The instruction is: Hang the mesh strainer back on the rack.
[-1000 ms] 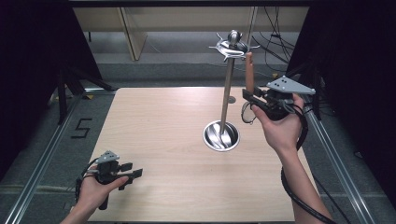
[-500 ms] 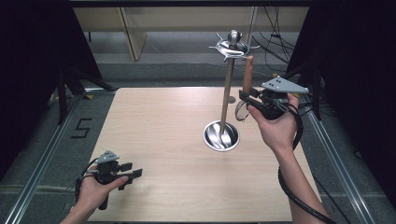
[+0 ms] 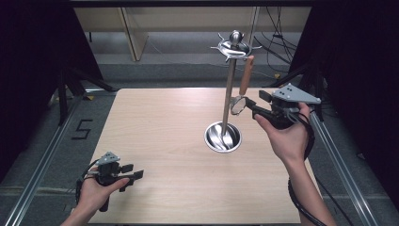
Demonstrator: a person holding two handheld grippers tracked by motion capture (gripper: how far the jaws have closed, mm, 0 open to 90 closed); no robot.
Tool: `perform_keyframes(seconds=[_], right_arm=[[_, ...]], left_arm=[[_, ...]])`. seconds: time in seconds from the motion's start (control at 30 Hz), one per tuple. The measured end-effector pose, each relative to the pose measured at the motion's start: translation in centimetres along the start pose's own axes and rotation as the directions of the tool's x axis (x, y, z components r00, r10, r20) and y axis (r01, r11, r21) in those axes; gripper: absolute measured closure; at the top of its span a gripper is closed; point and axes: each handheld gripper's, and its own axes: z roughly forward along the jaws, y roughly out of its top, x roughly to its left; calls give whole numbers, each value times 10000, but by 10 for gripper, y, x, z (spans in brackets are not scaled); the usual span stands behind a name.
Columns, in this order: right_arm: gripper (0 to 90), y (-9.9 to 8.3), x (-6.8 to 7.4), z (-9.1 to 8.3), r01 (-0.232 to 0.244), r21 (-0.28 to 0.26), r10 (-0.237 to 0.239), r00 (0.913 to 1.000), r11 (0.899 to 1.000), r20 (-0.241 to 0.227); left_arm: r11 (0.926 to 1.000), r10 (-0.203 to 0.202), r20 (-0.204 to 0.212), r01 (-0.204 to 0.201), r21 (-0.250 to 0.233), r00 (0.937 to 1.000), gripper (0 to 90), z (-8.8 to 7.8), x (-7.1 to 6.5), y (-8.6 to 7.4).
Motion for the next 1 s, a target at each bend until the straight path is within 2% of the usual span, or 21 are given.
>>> perform_keyframes(seconds=[0.07, 0.1, 0.13, 0.17, 0.23, 0.33, 0.37, 0.4, 0.43, 0.5, 0.6, 0.67, 0.7, 0.73, 0.8, 0.83, 0.87, 0.93, 0.97, 1.0], right_arm=[[449, -4, -2, -5, -49, 76, 48, 10000, 10000, 82], [444, -5, -3, -6, 58, -113, -56, 9998, 9999, 173], [440, -7, -4, -10, -4, 15, 3, 9999, 10000, 126], [436, -9, -6, -12, 105, -90, -103, 9996, 9999, 246], [431, -12, -7, -17, -55, 132, 52, 9997, 9999, 240], [424, -19, -8, -23, -223, 176, 217, 9992, 9996, 339], [422, -20, -10, -24, -56, 141, 51, 9994, 9999, 335], [421, -23, -9, -27, -284, 198, 275, 9987, 9994, 427], [420, -25, -10, -28, -198, 283, 187, 9991, 9994, 381], [418, -31, -10, -31, -360, 352, 347, 9987, 9987, 365], [417, -40, -13, -35, -376, 527, 356, 9986, 9979, 381], [416, -45, -13, -36, -405, 578, 374, 9979, 9975, 538], [415, -48, -15, -37, -305, 657, 278, 9987, 9974, 424], [415, -51, -14, -38, -615, 713, 578, 9969, 9956, 539], [414, -56, -18, -40, -394, 771, 358, 9983, 9962, 465], [414, -58, -17, -40, -620, 855, 574, 9969, 9944, 545], [413, -62, -19, -40, -542, 793, 500, 9973, 9954, 538], [413, -68, -18, -41, -770, 929, 719, 9958, 9927, 575], [413, -72, -20, -42, -619, 979, 547, 9957, 9933, 750], [413, -77, -18, -42, -1055, 1195, 974, 9927, 9872, 716]], left_arm=[[10000, -1, 14, 1, 9, 10000, 420, 0, 0, 0], [10000, 2, 11, -2, 16, 10000, 420, 0, 0, 0], [10000, 1, 7, -1, 22, 10000, 420, 1, 0, 0], [10000, 4, 7, -4, 28, 10000, 420, 1, 0, 0], [10000, 1, 2, -1, 24, 10000, 420, 1, 0, 0], [10000, 5, -6, -5, 22, 10000, 420, 1, 0, 0], [10000, 10, -9, -10, 22, 10000, 420, 1, 0, 0], [10000, 10, -7, -10, 26, 10000, 420, 1, 0, 0], [10000, 12, -7, -12, 33, 10000, 420, 1, 0, 0], [9997, 145, -22, -144, 172, 9999, 420, 0, 1, 0], [9998, 141, -31, -140, 154, 9999, 420, 0, 1, 0], [9998, 133, -39, -133, 154, 9999, 420, 0, 1, 0], [9998, 137, -40, -137, 158, 9999, 420, 0, 1, 0], [9998, 141, -41, -140, 160, 9999, 420, 0, 0, 0], [9997, 143, -31, -143, 190, 9999, 420, 0, 0, 0], [9997, 145, -31, -144, 192, 9999, 420, 0, 1, 0], [9997, 135, -35, -135, 196, 9999, 420, 0, 1, 0], [10000, 28, -40, -28, 75, 10000, 420, 1, 0, -1], [9997, 150, -49, -149, 195, 9999, 420, 0, 1, 0], [9997, 155, -47, -154, 192, 9999, 419, 0, 1, -1]])
